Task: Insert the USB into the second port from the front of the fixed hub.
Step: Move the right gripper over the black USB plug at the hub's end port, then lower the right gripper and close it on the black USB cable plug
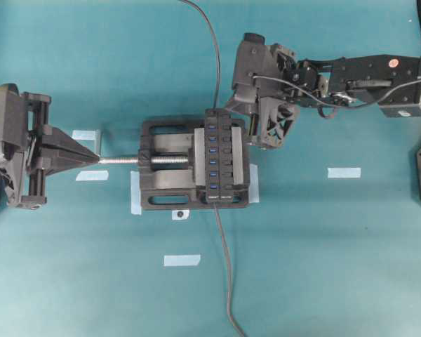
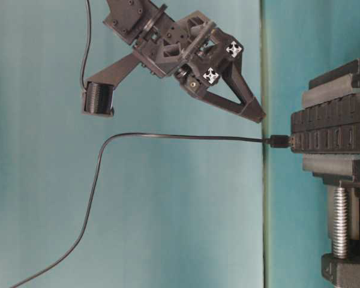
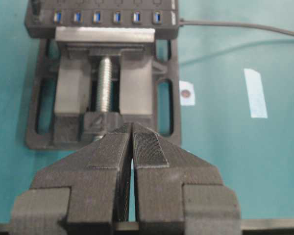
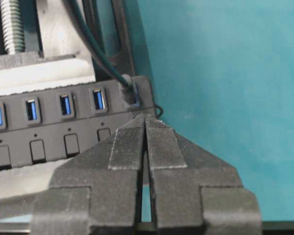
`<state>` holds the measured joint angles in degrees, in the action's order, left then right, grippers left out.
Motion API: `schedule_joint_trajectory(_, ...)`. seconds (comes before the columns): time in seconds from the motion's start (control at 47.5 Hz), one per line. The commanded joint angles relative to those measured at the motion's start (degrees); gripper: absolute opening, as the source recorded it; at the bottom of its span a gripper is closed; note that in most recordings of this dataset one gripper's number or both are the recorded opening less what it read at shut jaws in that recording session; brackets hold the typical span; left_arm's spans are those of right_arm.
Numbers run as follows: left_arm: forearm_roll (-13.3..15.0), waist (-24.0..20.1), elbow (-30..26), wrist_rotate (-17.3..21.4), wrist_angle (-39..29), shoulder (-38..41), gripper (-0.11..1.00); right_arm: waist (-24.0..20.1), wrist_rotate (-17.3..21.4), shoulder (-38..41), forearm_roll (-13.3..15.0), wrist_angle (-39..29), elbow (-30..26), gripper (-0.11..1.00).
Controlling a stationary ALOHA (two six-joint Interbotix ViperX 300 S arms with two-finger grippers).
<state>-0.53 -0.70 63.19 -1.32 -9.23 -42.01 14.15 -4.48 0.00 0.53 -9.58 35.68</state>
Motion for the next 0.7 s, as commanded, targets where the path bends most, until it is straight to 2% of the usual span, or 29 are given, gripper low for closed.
schedule_joint_trajectory(0.0,-0.18,-0.09,-1.32,0.00,0.26,0.00,0.00,0.18,0.09,-0.79,-0.18,1.58,-1.23,0.07)
schedule_joint_trajectory(0.105,-0.09,-0.09,-1.32,0.00,0.26,0.00,0.00,0.26,0.09,-0.79,-0.18,2.11,-1.23,0.14)
schedule_joint_trajectory(0.19,-0.09,-0.09,-1.23,0.00,0.26,0.00,0.00,0.26,0.09,-0.62,-0.18,2.37,-1.23,0.25)
schedule_joint_trajectory(0.274,-0.09,-0.09,-1.32,0.00,0.26,0.09,0.00,0.26,0.18,-0.44,-0.18,2.37,-1.23,0.44)
schedule_joint_trajectory(0.379,-0.09,-0.09,-1.32,0.00,0.26,0.00,0.00,0.09,0.53,-0.26,-0.26,2.46,-1.32,0.74)
schedule_joint_trajectory(0.442,-0.09,-0.09,-1.32,0.00,0.26,0.00,0.00,0.09,0.53,-0.26,-0.26,2.55,-1.41,0.88)
schedule_joint_trajectory(0.485,-0.09,-0.09,-1.41,0.00,0.26,0.00,0.00,0.09,0.53,-0.26,-0.26,2.64,-1.41,0.91)
schedule_joint_trajectory(0.674,-0.09,-0.09,-1.41,0.00,0.26,0.00,0.00,-0.09,0.62,0.09,-0.26,2.55,-1.32,0.85)
